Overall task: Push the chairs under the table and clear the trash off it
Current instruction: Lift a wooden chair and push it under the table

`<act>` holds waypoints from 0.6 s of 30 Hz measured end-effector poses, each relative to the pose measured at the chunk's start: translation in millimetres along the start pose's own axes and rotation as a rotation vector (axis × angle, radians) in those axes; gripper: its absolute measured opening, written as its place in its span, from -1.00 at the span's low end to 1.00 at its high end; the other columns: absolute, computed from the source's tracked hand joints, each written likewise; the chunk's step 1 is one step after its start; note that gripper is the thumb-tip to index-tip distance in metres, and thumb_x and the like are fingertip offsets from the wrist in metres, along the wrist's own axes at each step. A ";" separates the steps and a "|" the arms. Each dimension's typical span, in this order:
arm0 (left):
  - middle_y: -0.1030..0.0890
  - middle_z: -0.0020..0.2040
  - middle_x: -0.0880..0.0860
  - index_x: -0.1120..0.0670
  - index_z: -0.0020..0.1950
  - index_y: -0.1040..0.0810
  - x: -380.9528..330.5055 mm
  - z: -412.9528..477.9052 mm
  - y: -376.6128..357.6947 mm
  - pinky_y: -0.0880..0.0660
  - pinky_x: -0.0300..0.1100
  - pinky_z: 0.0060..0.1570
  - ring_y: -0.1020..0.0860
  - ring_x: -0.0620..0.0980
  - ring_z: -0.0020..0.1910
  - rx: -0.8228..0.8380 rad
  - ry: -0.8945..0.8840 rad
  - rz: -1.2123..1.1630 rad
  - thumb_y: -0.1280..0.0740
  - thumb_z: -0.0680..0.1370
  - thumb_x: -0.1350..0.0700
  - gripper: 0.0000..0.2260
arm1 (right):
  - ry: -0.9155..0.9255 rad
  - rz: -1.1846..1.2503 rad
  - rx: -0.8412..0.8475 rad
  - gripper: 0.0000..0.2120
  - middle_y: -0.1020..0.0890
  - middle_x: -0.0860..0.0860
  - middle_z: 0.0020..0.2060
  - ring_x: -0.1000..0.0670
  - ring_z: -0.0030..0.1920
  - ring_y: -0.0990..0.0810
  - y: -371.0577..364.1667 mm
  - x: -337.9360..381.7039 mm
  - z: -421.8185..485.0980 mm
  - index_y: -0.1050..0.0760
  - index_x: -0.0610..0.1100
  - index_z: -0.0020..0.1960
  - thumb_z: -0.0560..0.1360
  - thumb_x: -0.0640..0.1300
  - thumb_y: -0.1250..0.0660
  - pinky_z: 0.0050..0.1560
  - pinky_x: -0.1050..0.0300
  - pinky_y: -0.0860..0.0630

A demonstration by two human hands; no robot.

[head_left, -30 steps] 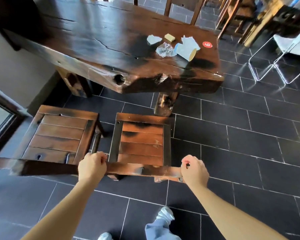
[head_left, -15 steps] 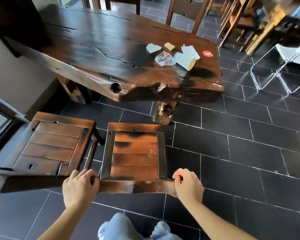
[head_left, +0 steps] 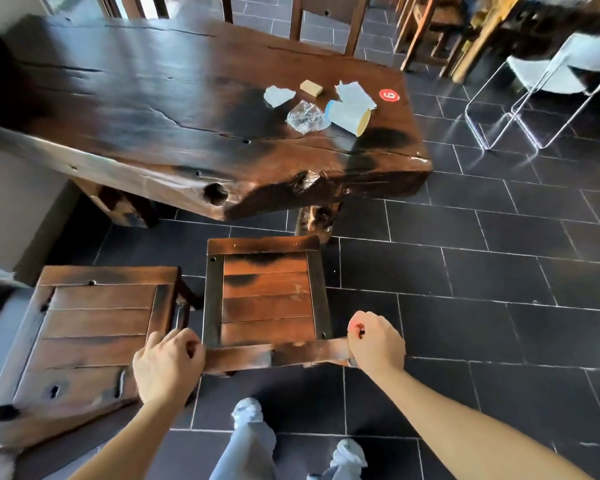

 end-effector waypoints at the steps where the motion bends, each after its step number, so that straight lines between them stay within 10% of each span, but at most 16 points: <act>1: -0.63 -0.30 -0.07 -0.08 -0.34 -0.58 2.4 10.1 2.1 -0.39 -0.10 -0.23 -0.53 0.10 -0.19 0.017 0.002 -0.008 -0.31 0.35 0.01 -0.91 | -0.015 0.008 -0.007 -0.91 -0.45 0.13 -0.29 0.07 -0.25 -0.45 -0.6 4.4 3.3 -0.55 -0.03 -0.13 0.52 -0.15 -0.29 -0.23 0.12 -0.56; 18: -0.64 -0.27 -0.01 -0.04 -0.31 -0.57 -2.1 138.6 13.1 -0.38 -0.09 -0.21 -0.54 0.13 -0.13 0.059 -0.090 0.040 -0.41 0.40 0.08 -0.91 | -0.072 0.006 -0.021 -0.90 -0.58 0.11 -0.26 0.06 -0.26 -0.55 -22.7 55.3 80.3 -0.52 0.03 -0.16 0.51 -0.10 -0.27 -0.27 0.19 -0.58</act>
Point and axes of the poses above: each hand's wrist, its own z-axis towards the middle knuckle, its own y-axis out of the back of the hand, x = y × z, the point moved 9 cm from there along z, towards the middle knuckle
